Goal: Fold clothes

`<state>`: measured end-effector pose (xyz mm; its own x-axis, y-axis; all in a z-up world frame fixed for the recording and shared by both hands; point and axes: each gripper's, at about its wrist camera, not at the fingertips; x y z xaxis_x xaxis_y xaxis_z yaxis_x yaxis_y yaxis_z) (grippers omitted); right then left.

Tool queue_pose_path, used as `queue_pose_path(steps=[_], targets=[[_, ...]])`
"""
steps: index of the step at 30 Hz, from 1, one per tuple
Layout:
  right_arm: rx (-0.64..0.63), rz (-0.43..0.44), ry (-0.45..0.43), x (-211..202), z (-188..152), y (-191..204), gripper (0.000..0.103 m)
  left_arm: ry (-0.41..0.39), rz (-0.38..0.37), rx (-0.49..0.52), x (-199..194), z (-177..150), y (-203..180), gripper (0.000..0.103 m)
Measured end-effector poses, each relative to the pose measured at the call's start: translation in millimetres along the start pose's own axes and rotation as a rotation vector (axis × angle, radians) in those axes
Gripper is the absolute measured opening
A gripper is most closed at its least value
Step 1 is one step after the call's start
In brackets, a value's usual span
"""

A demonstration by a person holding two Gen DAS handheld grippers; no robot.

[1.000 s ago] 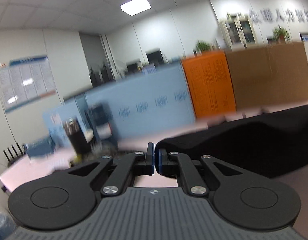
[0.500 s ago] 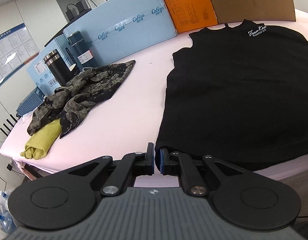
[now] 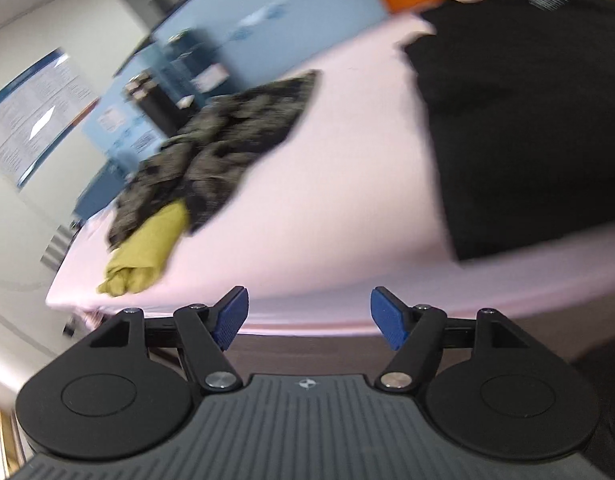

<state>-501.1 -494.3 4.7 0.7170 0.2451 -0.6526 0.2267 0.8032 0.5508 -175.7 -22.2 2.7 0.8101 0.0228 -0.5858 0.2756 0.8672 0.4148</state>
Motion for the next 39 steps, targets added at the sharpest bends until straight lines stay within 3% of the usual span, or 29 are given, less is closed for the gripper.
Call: queue_pose_path(steps=[2, 5, 9, 12, 14, 17, 20, 25, 29, 33, 35, 39], targets=[[-0.036, -0.022, -0.070, -11.1, 26.8, 1.0, 0.052, -0.018, 0.007, -0.115, 17.6, 30.4, 15.8, 0.074], [-0.085, -0.050, -0.164, -12.6, 72.8, -4.1, 0.069, -0.037, -0.026, -0.245, 46.8, 79.7, 30.3, 0.074], [-0.059, -0.050, -0.179, 25.1, 139.7, -23.4, 0.069, -0.067, -0.165, -0.283, 79.5, 158.4, 35.2, 0.074], [-0.030, -0.056, -0.096, 55.0, 188.7, -28.8, 0.069, -0.151, -0.239, -0.237, 85.4, 221.1, 43.3, 0.074], [-0.074, -0.098, -0.064, 66.2, 215.4, -19.3, 0.069, -0.204, -0.276, -0.189, 87.8, 257.4, 48.8, 0.077], [-0.137, -0.161, -0.018, 75.8, 248.0, -2.2, 0.078, -0.285, -0.300, -0.082, 95.6, 304.0, 53.3, 0.080], [-0.195, -0.233, 0.076, 83.2, 271.9, 17.9, 0.081, -0.352, -0.332, 0.020, 105.1, 341.6, 57.1, 0.081], [-0.401, -0.425, 0.194, 75.4, 294.9, 59.8, 0.082, -0.464, -0.365, 0.132, 124.7, 389.6, 58.0, 0.081], [-0.595, -0.650, 0.225, 64.2, 320.7, 87.0, 0.085, -0.533, -0.385, 0.193, 137.7, 431.4, 44.7, 0.081], [-0.821, -0.780, 0.284, 65.2, 356.2, 101.9, 0.085, -0.531, -0.503, 0.315, 140.0, 474.7, 12.4, 0.081], [-0.943, -0.768, 0.288, 69.0, 376.5, 109.2, 0.085, -0.497, -0.605, 0.415, 142.6, 484.9, -13.7, 0.081], [-1.138, -0.466, 0.289, 94.3, 400.1, 104.7, 0.087, -0.439, -0.740, 0.541, 166.3, 473.2, -78.1, 0.081]])
Point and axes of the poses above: each gripper's, at about its wrist camera, not at the fingertips, and x roughly the way its jaws point, y to its left, z to its top, and after that the axes turned 7 degrees about -x, right-handed
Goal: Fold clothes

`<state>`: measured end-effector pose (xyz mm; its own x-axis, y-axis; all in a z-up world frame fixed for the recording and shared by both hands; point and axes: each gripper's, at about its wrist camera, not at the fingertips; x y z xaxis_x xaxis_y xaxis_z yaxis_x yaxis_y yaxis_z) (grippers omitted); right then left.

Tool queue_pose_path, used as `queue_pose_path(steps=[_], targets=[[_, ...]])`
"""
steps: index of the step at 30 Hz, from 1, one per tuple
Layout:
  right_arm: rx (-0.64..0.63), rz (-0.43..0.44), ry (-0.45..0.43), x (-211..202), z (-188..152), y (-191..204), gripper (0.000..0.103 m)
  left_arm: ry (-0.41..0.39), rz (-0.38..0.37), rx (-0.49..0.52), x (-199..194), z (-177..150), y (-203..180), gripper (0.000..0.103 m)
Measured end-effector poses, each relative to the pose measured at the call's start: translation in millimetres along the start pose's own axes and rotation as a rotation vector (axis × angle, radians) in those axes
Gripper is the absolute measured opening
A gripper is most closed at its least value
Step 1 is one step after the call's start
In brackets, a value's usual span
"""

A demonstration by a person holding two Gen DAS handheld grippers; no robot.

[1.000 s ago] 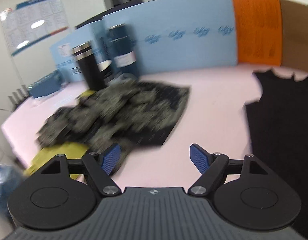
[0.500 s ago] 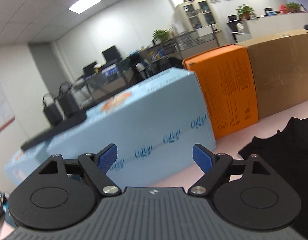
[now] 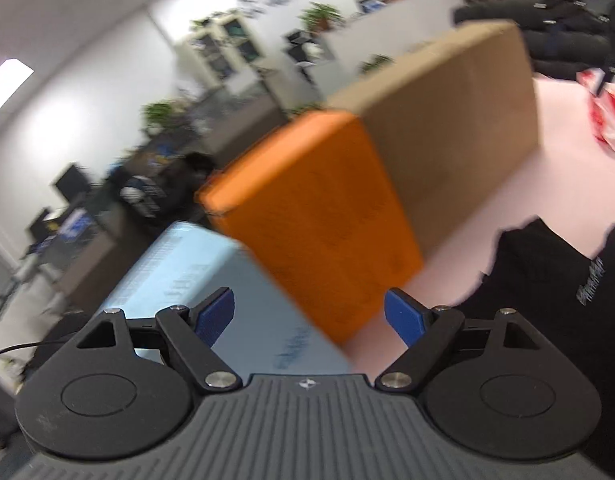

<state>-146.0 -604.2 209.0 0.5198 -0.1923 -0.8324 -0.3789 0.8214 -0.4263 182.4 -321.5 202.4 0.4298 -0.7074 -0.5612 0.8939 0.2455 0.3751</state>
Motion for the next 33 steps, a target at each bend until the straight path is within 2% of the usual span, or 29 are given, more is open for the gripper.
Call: queue_pose_path(steps=[1, 5, 10, 14, 17, 20, 21, 23, 24, 25, 26, 27, 30, 33], targets=[[-0.013, 0.047, -0.026, 17.3, -0.4, -2.6, 0.087, 0.008, -0.014, -0.007, 18.6, -7.8, -10.1, 0.081], [0.114, 0.195, -0.122, 99.3, -14.4, -14.5, 0.084, 0.079, -0.062, -0.082, 91.2, -40.2, -40.7, 0.075], [0.296, 0.318, -0.228, 179.6, -27.3, -24.9, 0.084, 0.155, -0.143, -0.271, 156.3, -75.3, -52.7, 0.056], [0.395, 0.383, -0.251, 223.9, -31.8, -24.7, 0.080, 0.185, -0.156, -0.368, 185.2, -90.7, -56.0, 0.053], [0.446, 0.423, -0.260, 241.2, -34.9, -24.9, 0.079, 0.197, -0.163, -0.382, 199.8, -93.0, -60.6, 0.053], [0.471, 0.457, -0.251, 254.0, -36.2, -24.6, 0.065, 0.226, -0.176, -0.369, 207.7, -94.5, -64.0, 0.053], [0.466, 0.458, -0.244, 255.9, -35.6, -23.3, 0.060, 0.236, -0.182, -0.363, 209.7, -95.5, -65.8, 0.053], [0.477, 0.449, -0.251, 258.0, -35.4, -23.3, 0.057, 0.245, -0.191, -0.370, 211.5, -98.3, -67.1, 0.053], [0.490, 0.447, -0.250, 262.4, -36.4, -25.4, 0.043, 0.248, -0.200, -0.382, 211.5, -99.4, -66.4, 0.047], [0.489, 0.448, -0.246, 261.2, -35.1, -25.1, 0.029, 0.251, -0.211, -0.401, 210.6, -99.6, -65.1, 0.030], [0.483, 0.448, -0.241, 260.1, -33.6, -23.9, 0.003, 0.252, -0.209, -0.410, 208.4, -99.0, -65.1, 0.019], [0.451, 0.437, -0.233, 259.1, -31.2, -18.4, 0.003, 0.252, -0.197, -0.407, 205.4, -98.1, -66.3, 0.003], [0.351, 0.362, -0.232, 246.3, -22.5, -2.6, 0.003, 0.209, -0.157, -0.362, 190.8, -96.0, -71.3, 0.003], [0.233, 0.220, -0.239, 226.8, -8.3, 10.1, 0.003, 0.150, -0.100, -0.357, 176.2, -89.8, -66.4, 0.002]])
Point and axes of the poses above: each gripper's, at about its wrist camera, not at the fingertips, and x roughly the way its jaws point, y to its left, z to its top, and after that the axes turned 7 degrees about -x, right-handed
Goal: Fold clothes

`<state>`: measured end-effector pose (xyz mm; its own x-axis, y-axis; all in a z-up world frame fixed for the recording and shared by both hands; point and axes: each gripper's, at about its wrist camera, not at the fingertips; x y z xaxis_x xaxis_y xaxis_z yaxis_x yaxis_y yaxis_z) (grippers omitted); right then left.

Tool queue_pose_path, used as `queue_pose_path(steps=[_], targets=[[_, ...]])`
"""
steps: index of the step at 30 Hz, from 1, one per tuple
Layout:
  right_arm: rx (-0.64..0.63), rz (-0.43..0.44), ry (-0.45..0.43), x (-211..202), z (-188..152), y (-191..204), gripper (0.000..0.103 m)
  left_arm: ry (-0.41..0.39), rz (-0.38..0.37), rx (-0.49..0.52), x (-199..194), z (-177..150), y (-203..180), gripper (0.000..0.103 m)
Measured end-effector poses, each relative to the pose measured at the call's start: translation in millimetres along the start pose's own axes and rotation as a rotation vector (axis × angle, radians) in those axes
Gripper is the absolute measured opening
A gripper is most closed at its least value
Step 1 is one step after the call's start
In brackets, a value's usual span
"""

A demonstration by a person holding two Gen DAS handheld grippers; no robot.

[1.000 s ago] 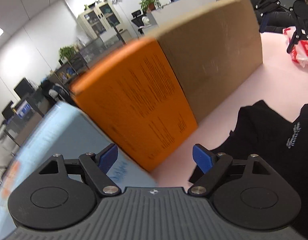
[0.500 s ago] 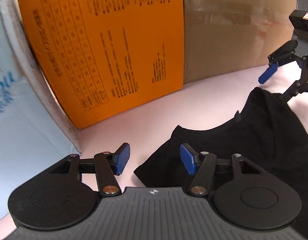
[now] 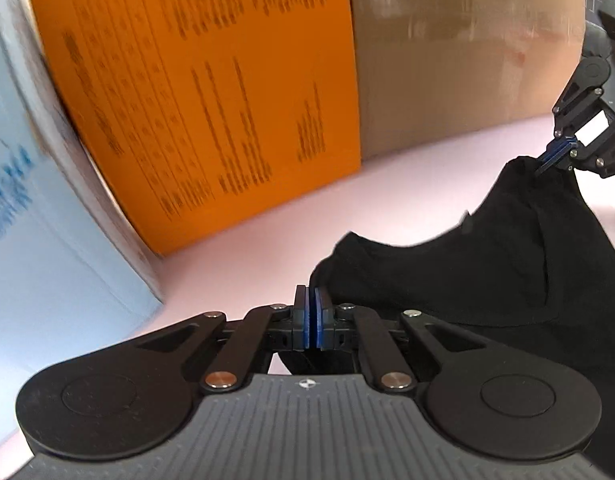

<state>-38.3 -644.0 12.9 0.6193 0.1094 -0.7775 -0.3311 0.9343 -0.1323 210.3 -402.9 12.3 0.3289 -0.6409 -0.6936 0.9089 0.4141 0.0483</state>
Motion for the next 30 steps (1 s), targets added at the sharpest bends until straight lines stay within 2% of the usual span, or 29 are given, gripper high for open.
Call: queue_pose_path(steps=[2, 4, 8, 9, 11, 12, 13, 15, 16, 18, 20, 21, 22, 23, 24, 25, 26, 27, 30], targets=[[-0.109, -0.100, -0.011, -6.7, 9.4, 10.8, 0.003, -0.055, 0.045, -0.025, -9.5, 9.1, 5.7, 0.001], [-0.181, -0.190, -0.027, -11.8, 20.9, 11.4, 0.003, -0.101, 0.129, -0.059, -11.3, 19.2, 12.0, 0.000], [-0.192, -0.305, 0.009, 3.6, 35.2, -9.9, 0.002, -0.075, 0.197, -0.140, -0.6, 24.9, 26.5, 0.000], [-0.172, -0.310, 0.025, 10.7, 36.9, -17.1, 0.002, -0.057, 0.181, -0.158, 1.4, 22.7, 29.2, 0.001], [-0.139, -0.316, 0.050, 22.8, 37.8, -27.1, 0.002, -0.012, 0.091, -0.211, 1.9, 15.9, 35.7, 0.004], [-0.119, -0.319, 0.042, 22.8, 38.1, -29.4, 0.002, 0.008, 0.055, -0.232, 1.8, 12.1, 38.7, 0.017], [-0.080, -0.304, 0.019, 19.1, 37.2, -33.2, 0.002, 0.019, 0.037, -0.244, 2.2, 7.8, 40.3, 0.043], [0.029, -0.199, -0.025, 9.8, 31.6, -43.6, 0.004, 0.029, 0.025, -0.256, 4.8, -0.6, 41.2, 0.067], [0.078, -0.143, -0.039, 6.2, 27.6, -48.8, 0.006, 0.042, 0.021, -0.259, 8.6, -3.8, 41.7, 0.067], [0.140, -0.067, -0.028, 4.7, 17.9, -57.9, 0.018, 0.087, 0.011, -0.262, 20.6, -7.7, 42.3, 0.067], [0.203, -0.011, -0.032, 1.4, 6.4, -65.8, 0.026, 0.106, -0.005, -0.259, 25.9, -10.8, 40.0, 0.068], [0.232, 0.004, -0.023, 1.5, 0.9, -68.7, 0.040, 0.106, -0.007, -0.253, 26.5, -12.4, 38.1, 0.068], [0.256, 0.016, -0.012, 1.9, -4.4, -71.1, 0.047, 0.096, -0.002, -0.239, 25.3, -13.6, 35.2, 0.065], [0.256, 0.010, 0.008, 3.9, -7.8, -70.3, 0.051, 0.084, 0.009, -0.221, 24.7, -14.2, 31.7, 0.057], [0.250, 0.011, 0.020, 7.2, -9.5, -65.2, 0.051, 0.069, 0.015, -0.205, 23.3, -14.4, 28.2, 0.029], [0.243, 0.008, 0.030, 9.6, -10.9, -60.2, 0.051, 0.061, 0.010, -0.199, 21.2, -13.7, 25.5, 0.007], [0.230, -0.013, 0.023, 7.5, -10.2, -55.6, 0.033, 0.056, 0.008, -0.201, 19.0, -12.1, 23.3, 0.007], [0.210, -0.028, 0.022, 6.3, -6.6, -51.2, 0.004, 0.035, 0.021, -0.191, 15.0, -13.5, 18.3, 0.007], [0.058, -0.088, 0.018, 2.9, 9.1, -29.0, 0.004, -0.046, 0.072, -0.156, -1.1, -12.7, 12.6, 0.007]])
Point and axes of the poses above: each gripper's, at about its wrist camera, not at the fingertips, and x roughly the way its jaws point, y to its left, z to its top, and after that the axes turned 7 degrees about -x, right-handed
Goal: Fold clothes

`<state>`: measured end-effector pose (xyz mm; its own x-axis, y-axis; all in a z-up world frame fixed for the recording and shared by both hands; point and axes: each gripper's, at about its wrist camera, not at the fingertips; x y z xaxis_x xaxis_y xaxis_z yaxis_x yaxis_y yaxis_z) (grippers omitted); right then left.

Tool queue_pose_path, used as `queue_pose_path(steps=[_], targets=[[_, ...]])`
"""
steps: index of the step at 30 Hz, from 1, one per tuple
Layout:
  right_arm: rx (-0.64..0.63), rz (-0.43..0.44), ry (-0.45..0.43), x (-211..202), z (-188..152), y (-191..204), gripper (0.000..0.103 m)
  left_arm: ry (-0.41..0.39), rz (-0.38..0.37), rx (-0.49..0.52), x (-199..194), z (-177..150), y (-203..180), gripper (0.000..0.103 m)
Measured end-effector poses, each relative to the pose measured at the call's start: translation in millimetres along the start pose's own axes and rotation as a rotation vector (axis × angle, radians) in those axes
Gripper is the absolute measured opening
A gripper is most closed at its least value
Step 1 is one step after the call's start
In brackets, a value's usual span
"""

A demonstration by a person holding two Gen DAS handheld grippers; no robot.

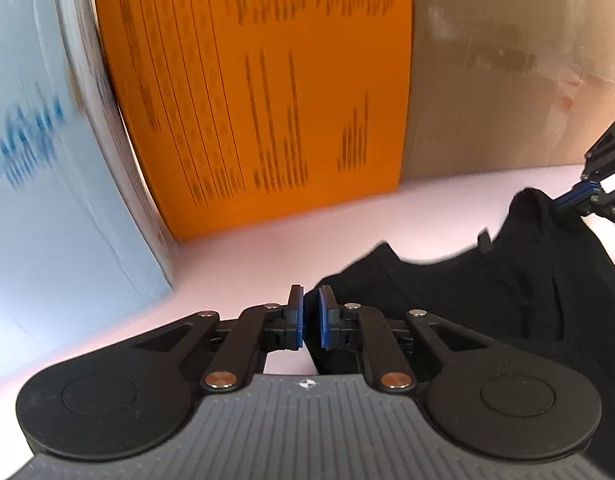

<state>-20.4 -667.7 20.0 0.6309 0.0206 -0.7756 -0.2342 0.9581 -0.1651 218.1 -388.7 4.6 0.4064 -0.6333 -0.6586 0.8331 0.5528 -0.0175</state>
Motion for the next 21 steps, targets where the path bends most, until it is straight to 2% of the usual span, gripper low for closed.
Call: queue_pose_path(steps=[4, 6, 9, 11, 13, 14, 15, 16, 18, 21], targets=[[-0.093, -0.140, -0.048, -15.0, 7.9, -3.6, 0.004, -0.048, 0.045, -0.025, -5.4, 16.6, 7.5, 0.007], [-0.102, -0.152, -0.008, -3.9, 12.0, -9.5, 0.004, -0.020, 0.083, 0.022, 7.0, 14.3, -1.5, 0.007], [-0.142, -0.151, 0.087, 27.4, 11.5, -5.1, 0.004, 0.036, 0.193, 0.163, 34.5, -3.1, -27.2, 0.008], [-0.141, -0.187, 0.067, 33.6, 10.5, -1.7, 0.005, 0.021, 0.276, 0.279, 40.8, -19.6, -44.9, 0.010], [-0.082, -0.189, 0.038, 30.0, 9.7, -4.7, 0.006, 0.008, 0.334, 0.383, 38.9, -26.7, -58.1, 0.012], [-0.033, -0.182, 0.027, 23.8, 6.6, -7.8, 0.016, 0.014, 0.335, 0.390, 36.5, -25.7, -59.2, 0.014], [0.017, -0.178, 0.015, 16.4, 3.1, -10.9, 0.044, 0.022, 0.320, 0.374, 32.1, -23.4, -56.6, 0.024], [0.071, -0.189, -0.004, 2.8, -1.9, -13.2, 0.053, 0.029, 0.289, 0.328, 24.3, -19.6, -48.2, 0.041], [0.170, -0.204, -0.036, -26.5, -13.9, -19.3, 0.055, 0.017, 0.279, 0.250, 7.5, -14.6, -29.0, 0.060], [0.307, -0.244, -0.034, -68.3, -37.0, -20.9, 0.056, 0.000, 0.345, 0.182, -16.6, -11.2, -4.1, 0.062]])
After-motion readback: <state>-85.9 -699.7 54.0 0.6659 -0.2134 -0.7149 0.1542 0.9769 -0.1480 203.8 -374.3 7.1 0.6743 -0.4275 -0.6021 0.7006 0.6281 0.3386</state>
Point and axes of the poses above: each gripper's, at about its wrist camera, not at the fingertips, and x roughly the way its jaws point, y to its left, z to its top, and after that the axes turned 7 degrees about -x, right-handed
